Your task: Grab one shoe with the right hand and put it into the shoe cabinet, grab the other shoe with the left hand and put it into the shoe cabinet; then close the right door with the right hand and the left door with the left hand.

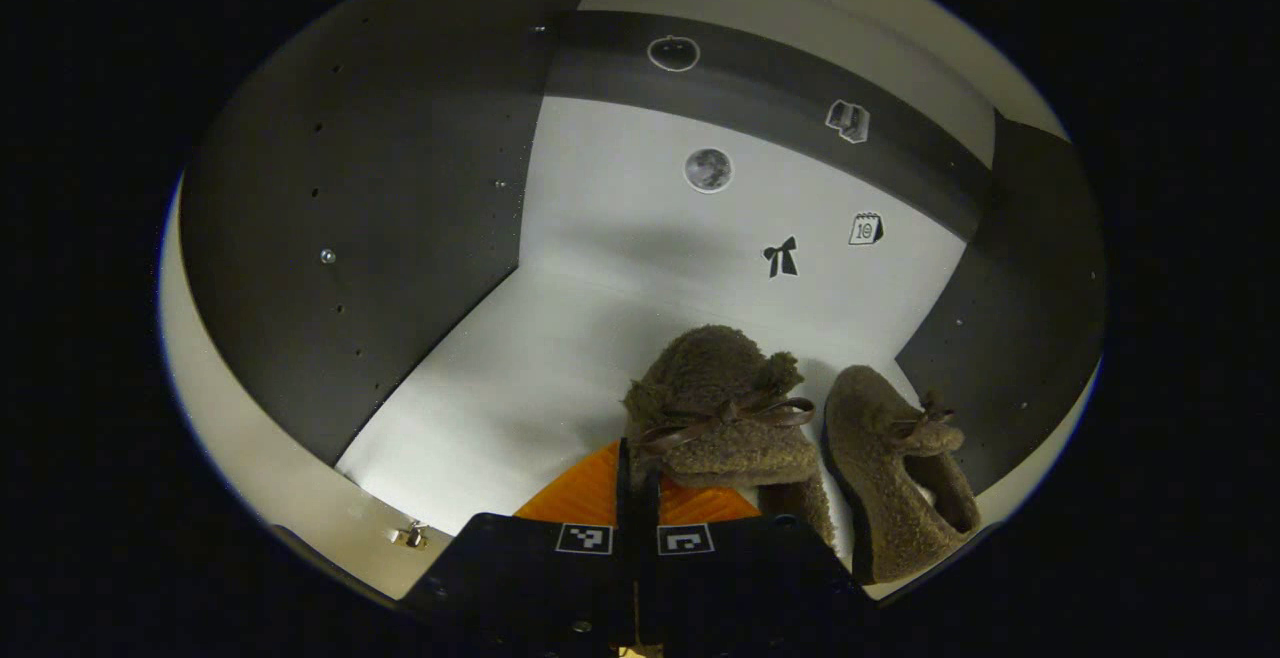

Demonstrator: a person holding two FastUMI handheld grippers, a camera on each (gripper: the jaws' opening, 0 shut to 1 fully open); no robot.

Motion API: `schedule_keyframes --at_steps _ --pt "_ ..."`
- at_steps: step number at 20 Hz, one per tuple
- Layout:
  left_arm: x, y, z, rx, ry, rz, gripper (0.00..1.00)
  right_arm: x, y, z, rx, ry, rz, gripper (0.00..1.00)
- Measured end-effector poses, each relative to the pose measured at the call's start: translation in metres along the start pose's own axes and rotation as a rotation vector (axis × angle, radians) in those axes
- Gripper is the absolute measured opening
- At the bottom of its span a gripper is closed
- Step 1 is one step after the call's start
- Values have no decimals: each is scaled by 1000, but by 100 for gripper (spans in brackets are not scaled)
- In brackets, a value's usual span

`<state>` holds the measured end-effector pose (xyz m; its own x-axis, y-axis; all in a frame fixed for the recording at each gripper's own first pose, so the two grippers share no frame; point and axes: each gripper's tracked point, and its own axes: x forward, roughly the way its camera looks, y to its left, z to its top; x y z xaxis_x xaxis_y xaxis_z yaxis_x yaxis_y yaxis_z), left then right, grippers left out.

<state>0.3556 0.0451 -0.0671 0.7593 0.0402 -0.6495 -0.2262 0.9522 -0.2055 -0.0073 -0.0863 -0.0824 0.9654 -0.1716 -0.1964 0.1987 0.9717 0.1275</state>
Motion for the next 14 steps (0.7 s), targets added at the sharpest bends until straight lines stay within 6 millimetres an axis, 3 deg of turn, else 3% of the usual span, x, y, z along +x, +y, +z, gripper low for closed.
schedule_keyframes --at_steps 2,3,5,7,8,11,14 --pt "4 1 -2 -40 37 -4 6 3 -1 -2 7 8 1 98" --pt "4 1 -1 -45 44 -11 2 3 0 -4 9 13 5 98" --pt "5 0 -1 -44 62 -20 4 6 2 -5 7 17 12 98" --pt "6 -5 -2 -53 67 -41 11 6 5 -7 4 18 22 98" --pt "6 -3 -2 -49 67 -30 24 5 6 -8 2 16 25 98" --pt "4 -6 -2 -38 65 -22 25 5 4 -7 -6 11 26 98" --pt "-4 -8 2 17 53 -28 35 5 1 -8 -1 12 22 98"
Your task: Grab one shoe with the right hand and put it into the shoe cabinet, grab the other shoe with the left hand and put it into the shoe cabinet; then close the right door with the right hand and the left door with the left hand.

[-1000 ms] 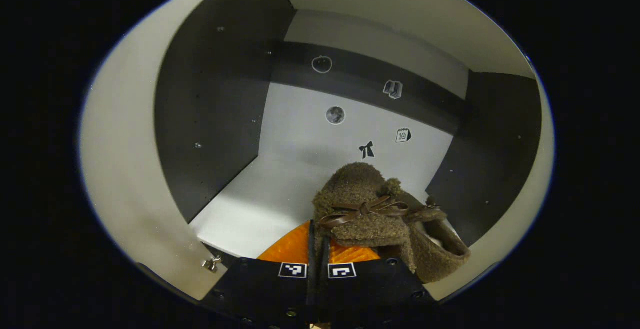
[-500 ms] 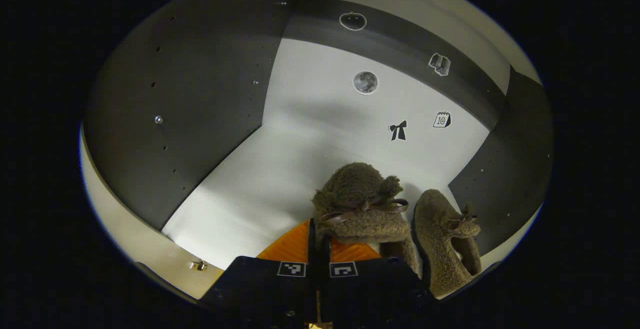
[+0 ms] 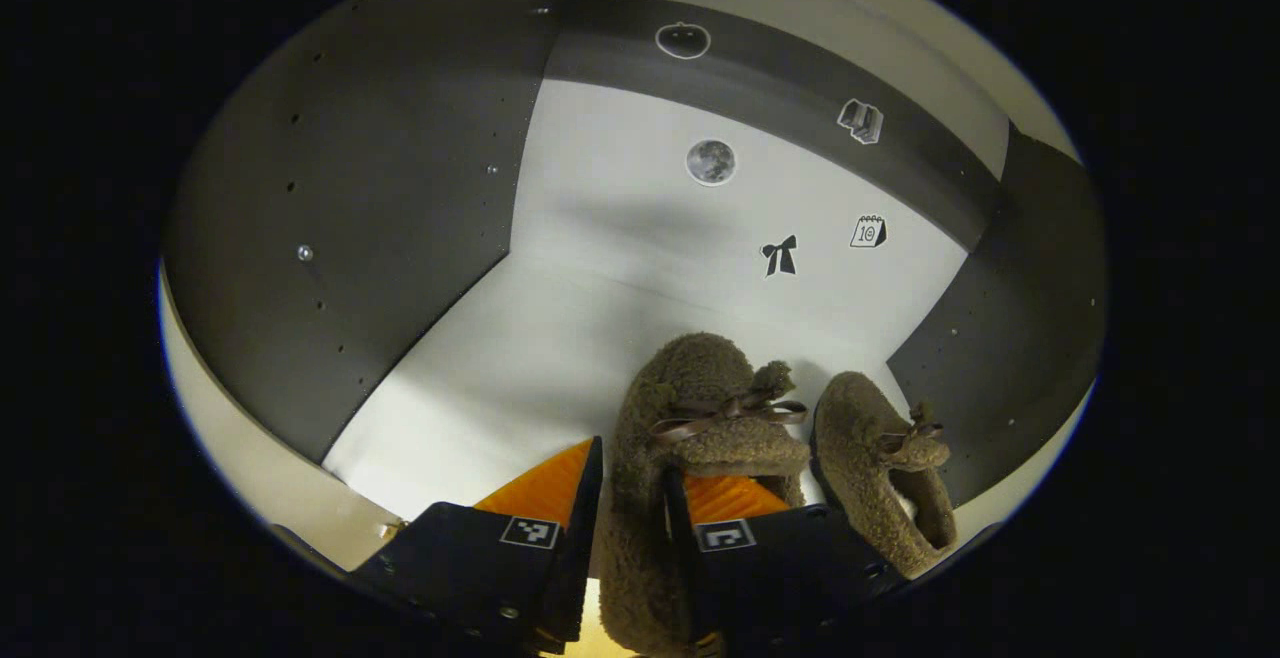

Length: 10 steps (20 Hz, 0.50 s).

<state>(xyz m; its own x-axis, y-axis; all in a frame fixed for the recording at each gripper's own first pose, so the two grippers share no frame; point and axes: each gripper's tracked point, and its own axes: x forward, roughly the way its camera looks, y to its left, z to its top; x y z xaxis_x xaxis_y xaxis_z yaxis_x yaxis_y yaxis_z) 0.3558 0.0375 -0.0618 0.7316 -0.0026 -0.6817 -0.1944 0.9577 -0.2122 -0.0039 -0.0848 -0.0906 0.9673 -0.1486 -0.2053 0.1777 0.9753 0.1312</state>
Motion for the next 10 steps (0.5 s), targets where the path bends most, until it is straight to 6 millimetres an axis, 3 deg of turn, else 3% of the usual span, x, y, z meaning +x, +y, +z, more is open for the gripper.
schedule_keyframes --at_steps 2,3,4,5,6,9,10 --pt "-7 3 3 40 -19 13 50 1 -1 -2 7 6 0 98" --pt "-13 2 3 47 -24 5 50 1 -2 -3 10 8 0 98" --pt "-20 3 4 58 -40 10 63 0 -3 -4 12 8 2 98" --pt "-30 5 8 80 -65 7 61 -1 -2 -4 13 7 6 98" --pt "-37 4 11 101 -94 3 71 -1 -2 -4 13 6 10 98" --pt "-73 -5 22 143 -193 -38 72 -1 4 -7 10 15 31 98" --pt "-87 -9 27 144 -228 -56 79 -1 6 -8 6 17 38 98"
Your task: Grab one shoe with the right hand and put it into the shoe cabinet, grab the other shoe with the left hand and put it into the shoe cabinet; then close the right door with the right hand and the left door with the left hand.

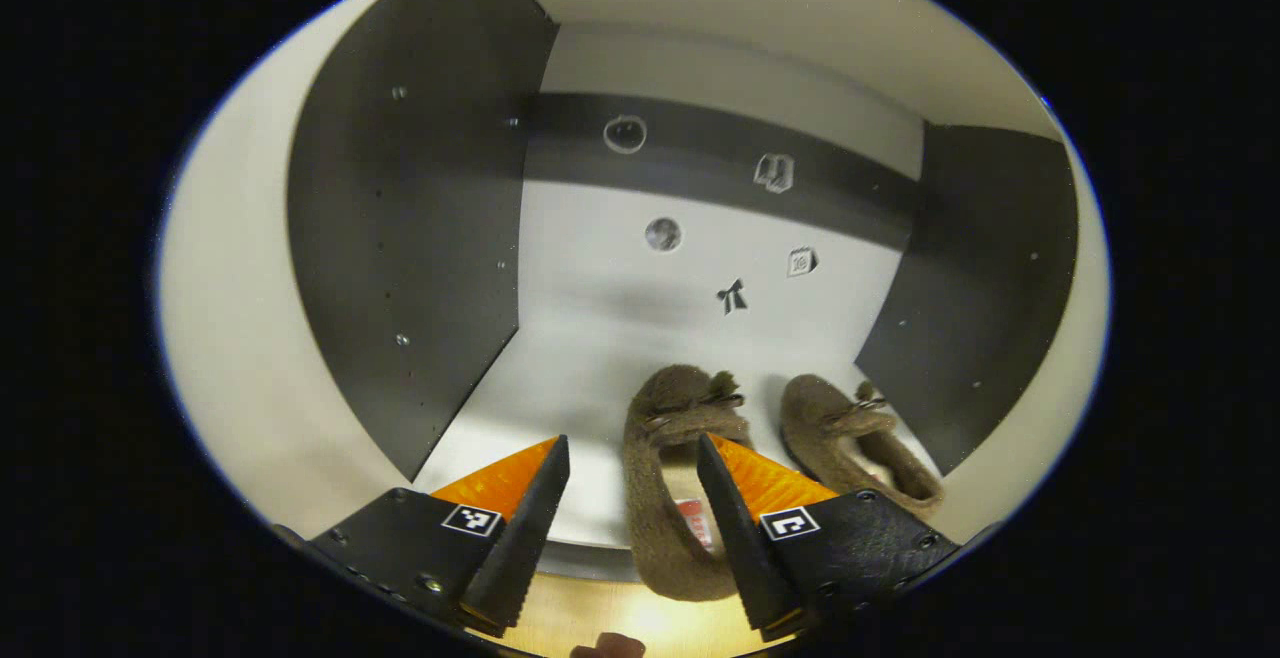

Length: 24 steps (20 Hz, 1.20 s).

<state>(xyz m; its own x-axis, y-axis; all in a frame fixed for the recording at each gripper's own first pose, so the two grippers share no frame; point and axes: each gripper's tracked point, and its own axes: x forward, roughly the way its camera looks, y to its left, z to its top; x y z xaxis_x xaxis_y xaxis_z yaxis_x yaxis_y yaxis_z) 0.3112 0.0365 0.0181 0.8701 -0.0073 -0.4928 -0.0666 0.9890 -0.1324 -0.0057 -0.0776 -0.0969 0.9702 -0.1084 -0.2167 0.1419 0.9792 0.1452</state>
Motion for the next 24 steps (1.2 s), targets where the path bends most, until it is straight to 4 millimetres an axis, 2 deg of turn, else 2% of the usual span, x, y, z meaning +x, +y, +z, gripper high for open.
schedule_keyframes --at_steps 1,3,5,7,9,10,12,14,18,21,24 --pt "-14 -1 8 3 -47 -9 91 -1 2 -1 -4 1 8 98" --pt "-43 4 24 21 -141 3 89 0 8 -3 -11 8 27 98" --pt "-72 1 31 44 -233 -3 89 -1 16 -6 -22 18 53 98" --pt "-95 -1 29 70 -316 -13 90 -1 23 -6 -39 20 79 98" --pt "-116 5 22 105 -386 16 99 -2 30 -8 -54 24 102 98" --pt "-127 8 17 115 -411 28 94 -3 33 -8 -58 24 113 98" --pt "-150 12 7 107 -453 18 94 -4 39 -8 -64 19 129 99" --pt "-167 18 -11 107 -489 21 95 -5 44 -9 -69 17 143 98" --pt "-191 24 -64 102 -485 30 95 -5 51 -11 -79 23 160 98" --pt "-207 27 -97 97 -484 34 95 -9 54 -4 -70 -5 166 98" --pt "-222 21 -132 79 -449 34 95 -11 52 0 -72 -21 162 98"
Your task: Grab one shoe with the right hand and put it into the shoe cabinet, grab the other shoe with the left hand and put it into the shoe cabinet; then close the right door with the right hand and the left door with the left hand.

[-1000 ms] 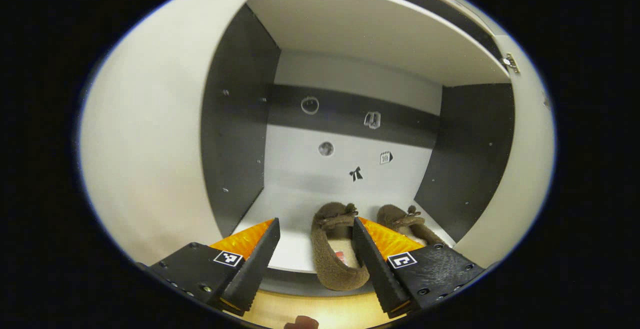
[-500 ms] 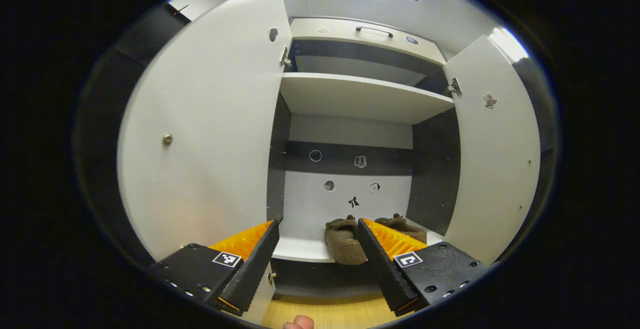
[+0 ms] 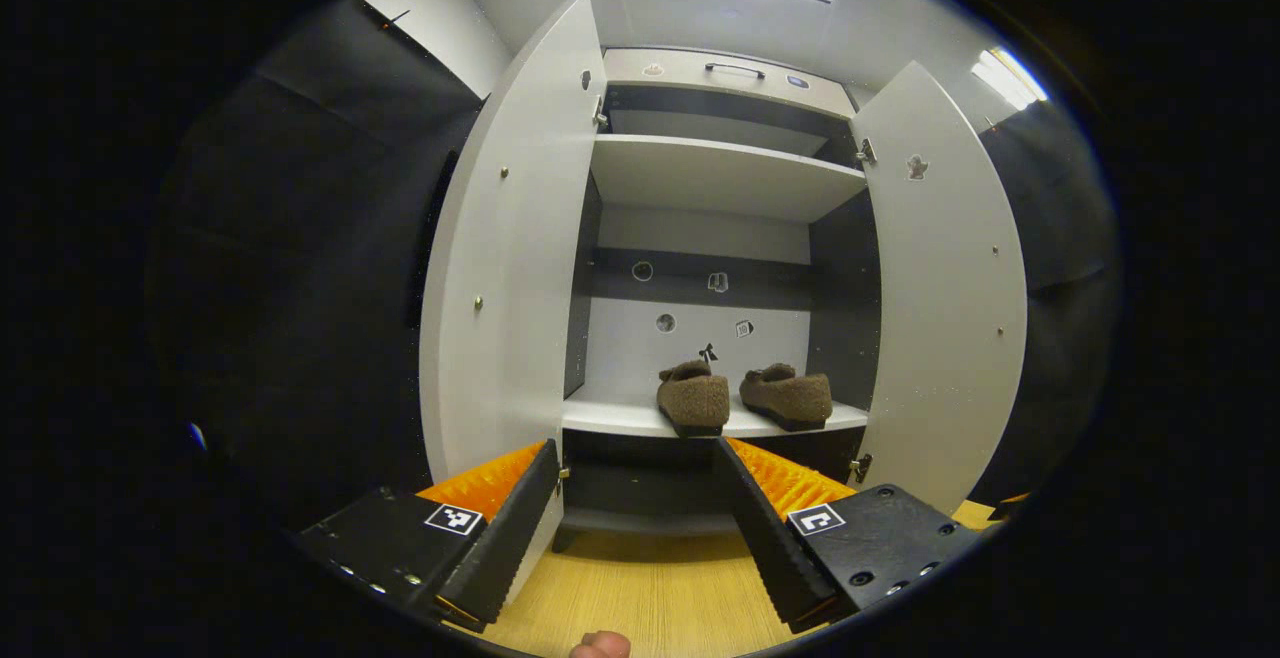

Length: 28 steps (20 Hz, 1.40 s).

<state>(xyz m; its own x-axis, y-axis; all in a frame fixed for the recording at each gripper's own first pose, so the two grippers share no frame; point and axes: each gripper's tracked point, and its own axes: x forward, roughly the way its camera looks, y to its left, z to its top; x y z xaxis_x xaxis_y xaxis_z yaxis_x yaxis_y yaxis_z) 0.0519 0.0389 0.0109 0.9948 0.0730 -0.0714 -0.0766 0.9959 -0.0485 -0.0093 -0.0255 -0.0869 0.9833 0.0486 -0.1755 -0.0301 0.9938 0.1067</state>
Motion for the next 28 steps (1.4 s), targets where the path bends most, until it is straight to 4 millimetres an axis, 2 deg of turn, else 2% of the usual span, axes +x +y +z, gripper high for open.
schedule_keyframes --at_steps 3,5,8,11,13,15,19,20,21,22,23,24,25,28 --pt "-22 -10 -22 -38 27 -15 95 -3 -2 2 1 -10 -7 98" --pt "-32 -9 -34 -48 40 -5 95 -5 -3 0 4 -8 -11 98" --pt "-40 -10 -38 -67 39 5 95 -12 -5 7 2 -23 -22 98" --pt "-44 -9 -33 -38 28 20 95 -20 -18 52 -26 -109 -45 98" --pt "-47 -12 -32 -32 25 28 95 -23 -43 96 -114 -191 -110 98" --pt "-51 -27 -33 -49 27 -5 95 -24 -63 142 -196 -257 -153 98" --pt "-56 -43 -31 -57 25 -45 95 -23 -108 221 -307 -347 -289 99" --pt "-58 -44 -30 -52 22 -51 99 -19 -113 236 -305 -361 -306 98" --pt "-59 -45 -29 -41 17 -53 95 -13 -118 248 -295 -363 -306 98" --pt "-59 -44 -29 -28 12 -53 95 -4 -123 258 -275 -364 -300 98" --pt "-59 -44 -28 -17 9 -55 99 4 -129 267 -252 -362 -287 99" --pt "-61 -44 -27 -10 7 -54 95 13 -135 276 -232 -360 -274 98" --pt "-61 -44 -27 -7 7 -51 95 23 -141 285 -215 -359 -271 98" --pt "-63 -43 -29 -13 17 -35 95 49 -151 299 -205 -334 -251 98"
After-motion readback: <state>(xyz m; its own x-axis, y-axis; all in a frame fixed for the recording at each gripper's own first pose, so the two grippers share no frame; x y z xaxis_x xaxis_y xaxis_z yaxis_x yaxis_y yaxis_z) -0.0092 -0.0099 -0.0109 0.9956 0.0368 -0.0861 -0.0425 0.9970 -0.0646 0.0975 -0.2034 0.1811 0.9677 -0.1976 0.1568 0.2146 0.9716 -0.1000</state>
